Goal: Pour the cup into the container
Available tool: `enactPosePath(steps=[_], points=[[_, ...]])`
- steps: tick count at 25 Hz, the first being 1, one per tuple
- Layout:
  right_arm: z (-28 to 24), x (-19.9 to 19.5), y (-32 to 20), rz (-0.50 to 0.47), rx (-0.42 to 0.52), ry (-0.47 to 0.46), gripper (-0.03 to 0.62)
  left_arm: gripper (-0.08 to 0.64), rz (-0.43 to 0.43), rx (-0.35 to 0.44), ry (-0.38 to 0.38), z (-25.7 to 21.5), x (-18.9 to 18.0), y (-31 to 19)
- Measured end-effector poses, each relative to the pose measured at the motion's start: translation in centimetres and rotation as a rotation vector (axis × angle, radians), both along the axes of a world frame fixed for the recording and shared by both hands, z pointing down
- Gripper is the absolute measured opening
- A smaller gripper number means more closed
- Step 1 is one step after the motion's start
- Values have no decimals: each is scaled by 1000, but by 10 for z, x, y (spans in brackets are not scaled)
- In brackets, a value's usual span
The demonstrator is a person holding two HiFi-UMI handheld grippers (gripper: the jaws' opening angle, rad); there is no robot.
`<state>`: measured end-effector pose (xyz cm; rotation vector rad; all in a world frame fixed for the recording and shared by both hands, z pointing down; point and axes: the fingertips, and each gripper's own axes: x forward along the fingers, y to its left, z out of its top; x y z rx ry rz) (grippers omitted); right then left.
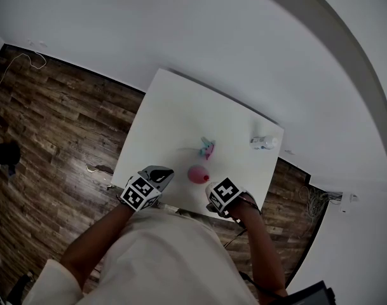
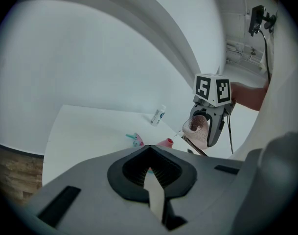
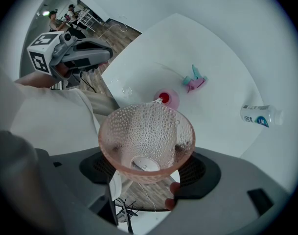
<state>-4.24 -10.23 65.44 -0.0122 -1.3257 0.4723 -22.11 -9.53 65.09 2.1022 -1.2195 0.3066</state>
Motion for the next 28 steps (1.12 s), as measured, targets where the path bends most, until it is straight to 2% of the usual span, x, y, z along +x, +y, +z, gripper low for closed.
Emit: enactPosePath(steps=[28], points=[[-6, -3, -3, -26, -17, 27, 364, 11, -12, -1, 3, 2, -5, 3]])
